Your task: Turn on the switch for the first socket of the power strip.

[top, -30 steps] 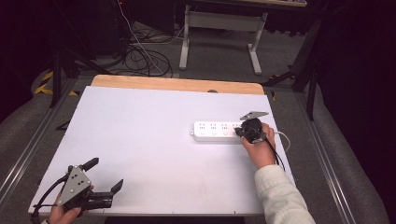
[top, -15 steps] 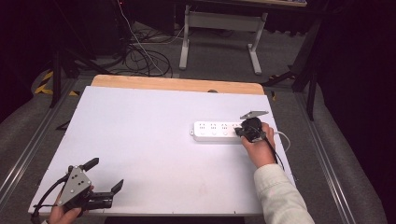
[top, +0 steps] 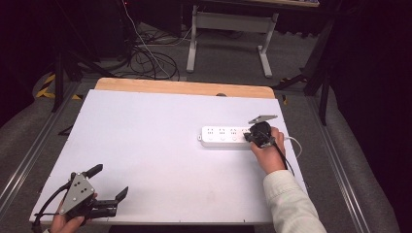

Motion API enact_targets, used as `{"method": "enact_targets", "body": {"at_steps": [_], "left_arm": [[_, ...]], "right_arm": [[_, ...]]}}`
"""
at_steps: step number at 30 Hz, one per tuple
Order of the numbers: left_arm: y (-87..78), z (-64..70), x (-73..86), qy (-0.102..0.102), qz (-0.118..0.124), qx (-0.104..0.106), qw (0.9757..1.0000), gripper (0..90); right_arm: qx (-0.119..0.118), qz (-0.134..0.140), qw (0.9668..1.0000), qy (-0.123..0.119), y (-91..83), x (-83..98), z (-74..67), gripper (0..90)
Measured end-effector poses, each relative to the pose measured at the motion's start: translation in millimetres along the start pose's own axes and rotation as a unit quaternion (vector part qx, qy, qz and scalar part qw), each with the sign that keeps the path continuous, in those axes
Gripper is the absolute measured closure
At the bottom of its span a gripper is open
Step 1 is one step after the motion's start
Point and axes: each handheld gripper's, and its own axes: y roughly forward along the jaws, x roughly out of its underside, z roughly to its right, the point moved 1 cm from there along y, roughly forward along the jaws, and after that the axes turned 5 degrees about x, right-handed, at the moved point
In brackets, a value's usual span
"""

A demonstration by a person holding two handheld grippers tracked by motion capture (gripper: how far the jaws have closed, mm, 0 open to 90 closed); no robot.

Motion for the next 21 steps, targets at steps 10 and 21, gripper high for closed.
{"method": "enact_targets", "body": {"at_steps": [10, 21], "left_arm": [[0.6, -1.5, -0.3, -0.003, -0.001, -0.001, 1.0000, 0.4], [0.7, -1.1, -0.5, -0.003, -0.001, -0.001, 1.0000, 0.4]], "right_arm": [[-0.005, 0.049, 0.9988, -0.006, -18.8, -4.7, -3.0, 90.0], [-0.013, 0.085, 0.9962, -0.008, -53.9, -15.4, -6.2, 90.0]]}}
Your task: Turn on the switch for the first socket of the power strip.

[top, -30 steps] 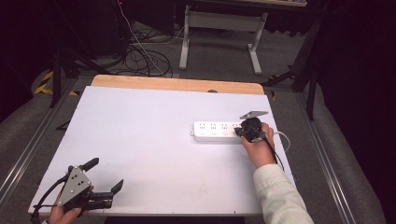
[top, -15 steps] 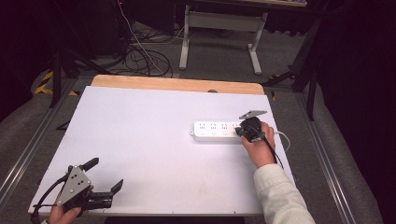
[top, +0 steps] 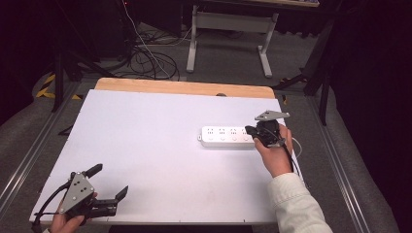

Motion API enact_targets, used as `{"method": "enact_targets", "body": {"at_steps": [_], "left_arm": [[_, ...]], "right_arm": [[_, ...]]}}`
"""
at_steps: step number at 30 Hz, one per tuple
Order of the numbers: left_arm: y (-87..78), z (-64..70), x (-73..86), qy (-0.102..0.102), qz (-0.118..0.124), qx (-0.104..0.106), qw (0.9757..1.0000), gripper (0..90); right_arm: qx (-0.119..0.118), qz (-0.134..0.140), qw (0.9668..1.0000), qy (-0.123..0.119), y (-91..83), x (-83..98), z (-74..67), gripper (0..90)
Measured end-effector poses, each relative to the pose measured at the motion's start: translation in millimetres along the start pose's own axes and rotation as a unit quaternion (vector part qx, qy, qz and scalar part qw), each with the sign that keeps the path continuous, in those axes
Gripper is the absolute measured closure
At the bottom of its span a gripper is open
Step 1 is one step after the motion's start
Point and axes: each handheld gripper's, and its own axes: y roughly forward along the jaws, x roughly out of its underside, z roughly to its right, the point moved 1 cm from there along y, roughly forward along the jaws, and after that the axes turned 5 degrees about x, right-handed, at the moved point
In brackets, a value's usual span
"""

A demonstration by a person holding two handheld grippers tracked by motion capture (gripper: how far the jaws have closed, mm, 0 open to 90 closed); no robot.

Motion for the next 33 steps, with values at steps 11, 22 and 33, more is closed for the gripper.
{"method": "enact_targets", "body": {"at_steps": [11, 22, 33], "left_arm": [[-0.3, -0.2, 0.2, -0.002, 0.000, 0.000, 1.0000, 0.4], [-0.6, -0.2, 0.6, -0.002, -0.001, -0.002, 1.0000, 0.5], [-0.5, 0.0, 0.5, -0.002, -0.001, -0.004, 1.0000, 0.4]], "right_arm": [[-0.013, 0.016, 0.9998, 0.005, -18.3, -3.7, -1.2, 90.0], [-0.027, 0.037, 0.9990, -0.001, -34.3, -2.5, -3.6, 73.2], [-0.048, 0.074, 0.9961, 0.002, -64.9, 3.0, -19.6, 32.3]]}}
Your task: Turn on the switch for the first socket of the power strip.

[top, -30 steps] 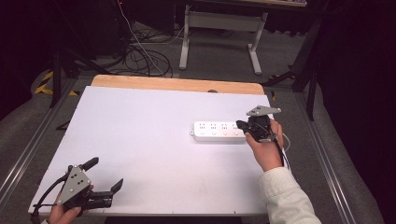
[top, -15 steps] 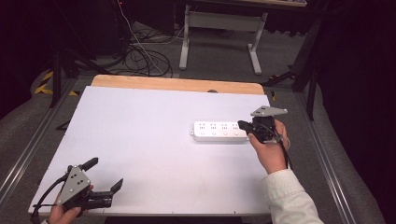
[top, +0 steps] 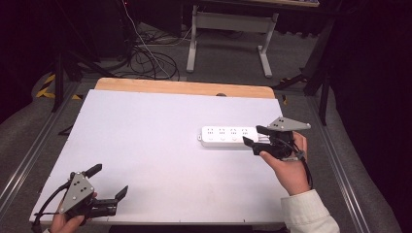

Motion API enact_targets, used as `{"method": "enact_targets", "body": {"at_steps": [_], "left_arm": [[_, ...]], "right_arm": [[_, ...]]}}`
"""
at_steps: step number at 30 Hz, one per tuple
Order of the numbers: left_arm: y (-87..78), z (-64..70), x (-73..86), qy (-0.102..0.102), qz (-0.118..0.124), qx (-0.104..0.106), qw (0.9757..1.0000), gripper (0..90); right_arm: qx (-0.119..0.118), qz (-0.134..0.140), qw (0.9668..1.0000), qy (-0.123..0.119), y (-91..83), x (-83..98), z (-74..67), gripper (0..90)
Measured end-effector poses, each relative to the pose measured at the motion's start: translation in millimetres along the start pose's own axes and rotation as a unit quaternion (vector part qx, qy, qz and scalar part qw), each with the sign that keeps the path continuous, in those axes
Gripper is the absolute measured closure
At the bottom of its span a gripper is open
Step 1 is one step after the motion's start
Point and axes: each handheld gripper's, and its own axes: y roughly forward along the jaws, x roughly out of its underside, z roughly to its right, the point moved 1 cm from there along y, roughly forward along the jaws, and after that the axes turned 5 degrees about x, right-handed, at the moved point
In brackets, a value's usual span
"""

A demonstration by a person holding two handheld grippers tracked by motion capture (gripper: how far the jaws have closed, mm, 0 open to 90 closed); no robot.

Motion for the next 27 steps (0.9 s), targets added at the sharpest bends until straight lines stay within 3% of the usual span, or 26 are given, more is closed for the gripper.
{"method": "enact_targets", "body": {"at_steps": [6, 10, 27], "left_arm": [[-0.2, 0.2, 0.0, -0.004, 0.003, 0.001, 1.0000, 0.4], [-0.7, 0.5, -0.1, -0.004, 0.003, 0.000, 1.0000, 0.4], [-2.2, -0.1, -1.0, -0.013, 0.006, 0.003, 0.9999, 0.4]], "right_arm": [[-0.022, 0.021, 0.9994, 0.017, -13.1, 6.1, -8.2, 21.6], [-0.046, 0.034, 0.9983, 0.014, -22.6, 13.7, -13.8, 15.5], [-0.103, 0.069, 0.9923, -0.010, -30.5, 57.1, -22.9, 9.7]]}}
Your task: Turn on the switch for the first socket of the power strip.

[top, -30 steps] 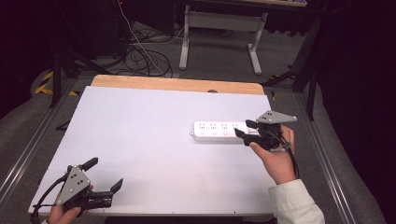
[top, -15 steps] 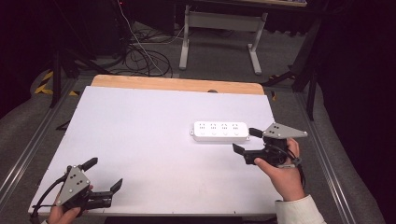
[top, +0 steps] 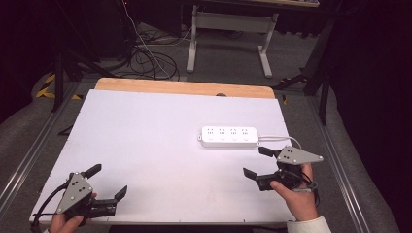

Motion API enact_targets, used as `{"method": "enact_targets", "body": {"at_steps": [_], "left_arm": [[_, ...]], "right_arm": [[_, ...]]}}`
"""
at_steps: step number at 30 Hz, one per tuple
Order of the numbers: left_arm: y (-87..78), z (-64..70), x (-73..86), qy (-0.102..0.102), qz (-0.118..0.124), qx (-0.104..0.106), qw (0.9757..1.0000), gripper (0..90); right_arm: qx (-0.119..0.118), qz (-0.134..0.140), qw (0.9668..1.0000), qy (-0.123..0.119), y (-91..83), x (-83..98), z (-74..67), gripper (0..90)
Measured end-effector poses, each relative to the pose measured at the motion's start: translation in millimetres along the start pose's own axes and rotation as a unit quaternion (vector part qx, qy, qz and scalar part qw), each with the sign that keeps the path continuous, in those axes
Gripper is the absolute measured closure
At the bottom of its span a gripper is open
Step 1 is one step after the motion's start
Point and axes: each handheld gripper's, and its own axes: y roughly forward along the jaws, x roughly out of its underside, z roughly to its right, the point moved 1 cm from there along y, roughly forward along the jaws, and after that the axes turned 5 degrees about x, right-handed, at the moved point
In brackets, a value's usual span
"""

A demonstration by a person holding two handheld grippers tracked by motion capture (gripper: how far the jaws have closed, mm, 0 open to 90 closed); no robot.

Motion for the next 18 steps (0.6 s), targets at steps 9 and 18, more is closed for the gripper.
{"method": "enact_targets", "body": {"at_steps": [9, 18], "left_arm": [[-0.2, 0.5, 0.4, 0.004, 0.000, -0.003, 1.0000, 0.5], [-0.9, 0.6, 0.3, 0.009, 0.002, -0.001, 1.0000, 0.5]], "right_arm": [[-0.010, 0.007, 0.9999, 0.004, 1.0, 25.3, -1.0, 9.6], [-0.025, -0.007, 0.9990, 0.036, 9.5, 52.2, 0.8, 8.8]]}}
